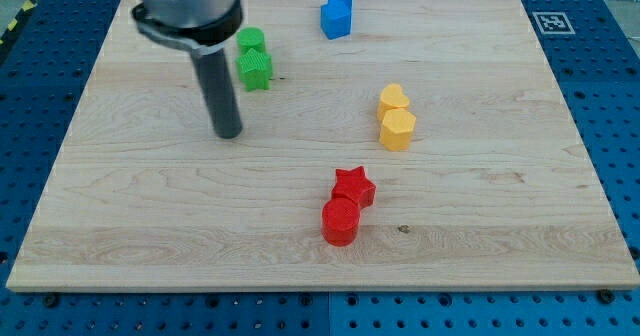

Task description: Push the green star up a bit

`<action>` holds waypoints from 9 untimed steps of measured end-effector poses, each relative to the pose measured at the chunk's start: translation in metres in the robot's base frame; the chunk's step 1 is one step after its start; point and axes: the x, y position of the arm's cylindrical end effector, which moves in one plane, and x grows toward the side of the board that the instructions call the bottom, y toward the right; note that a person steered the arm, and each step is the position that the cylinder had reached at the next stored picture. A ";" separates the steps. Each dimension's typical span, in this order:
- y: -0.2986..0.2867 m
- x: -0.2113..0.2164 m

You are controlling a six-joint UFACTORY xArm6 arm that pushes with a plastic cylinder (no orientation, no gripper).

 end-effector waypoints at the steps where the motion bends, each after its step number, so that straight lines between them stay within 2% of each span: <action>1: 0.043 -0.013; 2: 0.071 -0.015; 3: 0.071 -0.015; 5: 0.106 -0.050; 9: 0.086 -0.063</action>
